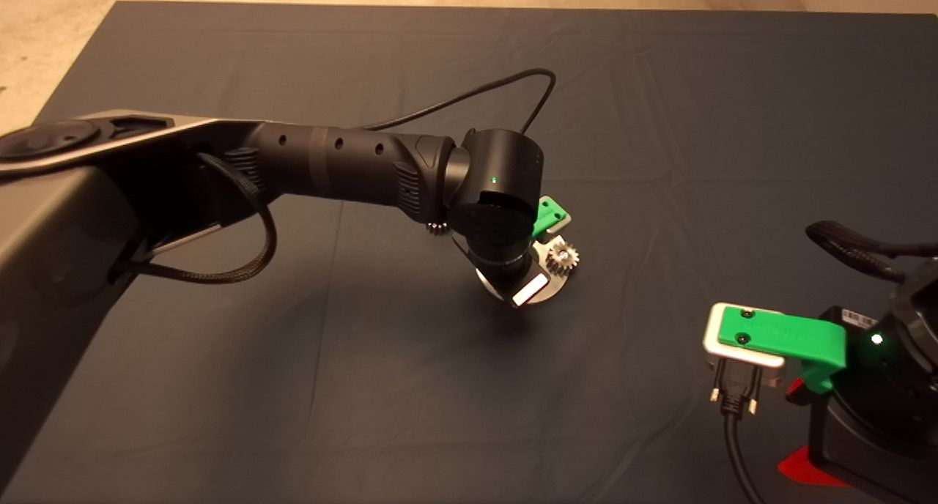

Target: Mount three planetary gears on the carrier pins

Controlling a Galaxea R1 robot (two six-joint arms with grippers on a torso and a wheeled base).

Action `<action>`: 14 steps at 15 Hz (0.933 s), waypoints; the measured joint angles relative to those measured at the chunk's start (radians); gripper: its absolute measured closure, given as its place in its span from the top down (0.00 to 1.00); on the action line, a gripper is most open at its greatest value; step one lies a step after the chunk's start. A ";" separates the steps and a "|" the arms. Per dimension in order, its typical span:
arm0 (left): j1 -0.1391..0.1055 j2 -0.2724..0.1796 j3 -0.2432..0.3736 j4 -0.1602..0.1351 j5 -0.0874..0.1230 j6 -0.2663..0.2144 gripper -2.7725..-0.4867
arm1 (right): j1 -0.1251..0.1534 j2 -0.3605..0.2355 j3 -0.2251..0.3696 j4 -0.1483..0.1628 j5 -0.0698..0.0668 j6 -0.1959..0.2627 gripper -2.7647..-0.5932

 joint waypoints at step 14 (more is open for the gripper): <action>0.000 -0.012 0.000 0.004 -0.011 0.018 0.15 | 0.000 0.000 0.000 0.000 0.000 0.000 0.40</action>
